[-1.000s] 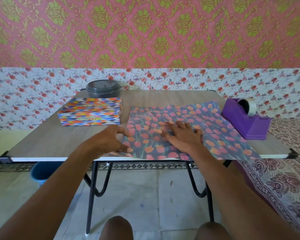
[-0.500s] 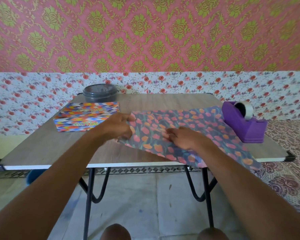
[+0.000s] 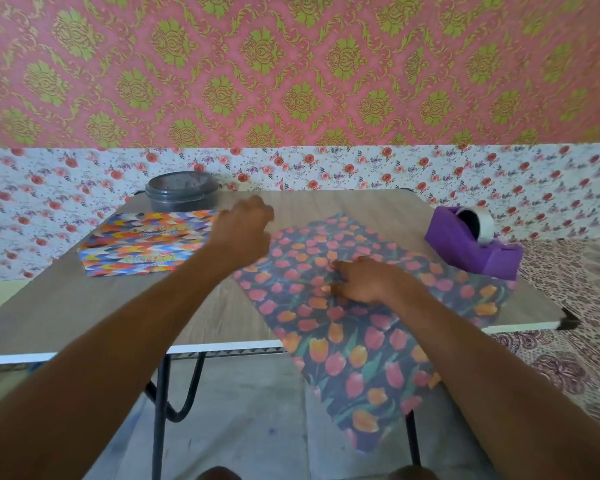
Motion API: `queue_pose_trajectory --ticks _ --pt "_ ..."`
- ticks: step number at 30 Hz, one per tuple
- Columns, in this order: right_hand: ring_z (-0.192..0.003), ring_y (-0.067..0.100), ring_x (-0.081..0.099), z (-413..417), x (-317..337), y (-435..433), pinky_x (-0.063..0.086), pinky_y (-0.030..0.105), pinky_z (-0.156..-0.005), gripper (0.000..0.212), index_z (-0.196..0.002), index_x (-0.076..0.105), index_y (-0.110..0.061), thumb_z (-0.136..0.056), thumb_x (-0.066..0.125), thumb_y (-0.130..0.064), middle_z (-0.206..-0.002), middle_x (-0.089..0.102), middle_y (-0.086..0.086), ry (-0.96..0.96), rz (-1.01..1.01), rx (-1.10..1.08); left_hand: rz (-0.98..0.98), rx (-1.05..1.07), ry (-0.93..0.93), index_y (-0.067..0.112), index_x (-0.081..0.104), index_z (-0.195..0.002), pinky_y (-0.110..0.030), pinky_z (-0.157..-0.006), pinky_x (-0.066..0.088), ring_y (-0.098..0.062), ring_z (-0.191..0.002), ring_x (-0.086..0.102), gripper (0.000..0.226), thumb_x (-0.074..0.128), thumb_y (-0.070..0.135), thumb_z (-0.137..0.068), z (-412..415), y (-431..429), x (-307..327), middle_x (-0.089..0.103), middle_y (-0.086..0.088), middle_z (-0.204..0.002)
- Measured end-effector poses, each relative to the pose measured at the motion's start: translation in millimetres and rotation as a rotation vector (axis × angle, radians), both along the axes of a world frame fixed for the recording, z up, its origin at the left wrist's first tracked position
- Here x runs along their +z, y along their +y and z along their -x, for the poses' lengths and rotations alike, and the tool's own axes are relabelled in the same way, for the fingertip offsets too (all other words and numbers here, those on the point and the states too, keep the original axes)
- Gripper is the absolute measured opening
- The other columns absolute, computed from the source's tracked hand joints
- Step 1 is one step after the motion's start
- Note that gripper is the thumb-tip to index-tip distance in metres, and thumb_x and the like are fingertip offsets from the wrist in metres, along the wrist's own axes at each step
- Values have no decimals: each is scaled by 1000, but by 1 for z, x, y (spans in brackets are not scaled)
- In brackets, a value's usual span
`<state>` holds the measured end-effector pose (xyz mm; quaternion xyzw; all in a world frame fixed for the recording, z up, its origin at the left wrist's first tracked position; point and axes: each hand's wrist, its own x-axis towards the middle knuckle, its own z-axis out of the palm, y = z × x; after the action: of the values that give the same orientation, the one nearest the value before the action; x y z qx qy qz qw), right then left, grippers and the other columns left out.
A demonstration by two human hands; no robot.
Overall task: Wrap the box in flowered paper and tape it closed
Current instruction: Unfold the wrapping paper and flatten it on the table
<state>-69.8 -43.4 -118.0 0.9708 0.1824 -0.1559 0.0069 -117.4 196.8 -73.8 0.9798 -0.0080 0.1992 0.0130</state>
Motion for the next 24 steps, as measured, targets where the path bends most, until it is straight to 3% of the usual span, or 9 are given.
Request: queue_pose_trajectory --ticks 2,6,9,11,13,16,20,22,24 --pt "-134 39 49 -5 -5 6 44 51 -107 74 -156 32 -35 -91 44 -70 -151 46 18 -57 -52 -20 202 -111 171 18 60 -129 -43 -102 47 -30 -124 56 37 60 34 -96 8 -13 -22 58 -8 -135" --pt "-122 34 60 -19 0 5 53 42 -94 65 -143 48 -35 -79 49 -49 -145 56 9 -89 -122 -10 153 -174 512 19 47 -145 -39 -112 37 -27 -137 45 70 59 62 -90 10 -18 -57 46 -5 -152" --pt "-139 34 46 -28 3 -7 40 50 -111 71 -152 36 -42 -88 48 -69 -157 46 3 -41 70 11 59 -127 517 25 40 -150 -45 -115 33 -27 -143 37 68 60 56 -92 -7 3 -64 38 -4 -158" --pt "-148 34 35 -29 0 -14 31 54 -117 108 -157 21 -48 -62 29 -99 -165 32 0 24 108 -9 -24 -44 441 25 42 -148 -50 -112 37 -29 -142 38 60 59 47 -96 -17 15 -59 40 -6 -155" --pt "-150 35 31 -32 -8 -16 30 57 -118 123 -157 17 -50 -46 22 -103 -167 29 0 32 23 -63 -36 24 312 21 48 -141 -52 -105 44 -32 -135 44 51 60 39 -96 -21 16 -54 45 -9 -145" --pt "-142 38 42 -37 -20 -7 38 59 -111 102 -155 27 -45 -64 23 -92 -160 41 4 -90 -34 -139 100 -59 244 16 58 -130 -41 -97 47 -34 -124 55 36 56 34 -99 -23 0 -58 56 -12 -134" --pt "-128 39 53 -45 -18 -2 46 57 -103 77 -147 41 -31 -86 29 -76 -146 53 13 -163 -60 -113 187 -194 442 14 48 -144 -40 -109 39 -29 -132 49 63 53 55 -97 -21 -6 -72 50 -10 -147" --pt "-134 39 48 -50 -16 -9 44 54 -106 74 -148 40 -30 -90 34 -75 -152 48 13 -167 -83 -97 157 -155 450 16 42 -149 -42 -112 36 -30 -136 46 66 49 57 -98 -28 4 -76 45 -10 -151" --pt "-139 39 44 -52 -18 -18 40 54 -110 87 -146 41 -36 -78 30 -89 -155 45 12 -157 -72 -116 163 -107 427 16 42 -150 -41 -113 34 -32 -137 45 61 47 52 -101 -32 12 -76 45 -11 -151"
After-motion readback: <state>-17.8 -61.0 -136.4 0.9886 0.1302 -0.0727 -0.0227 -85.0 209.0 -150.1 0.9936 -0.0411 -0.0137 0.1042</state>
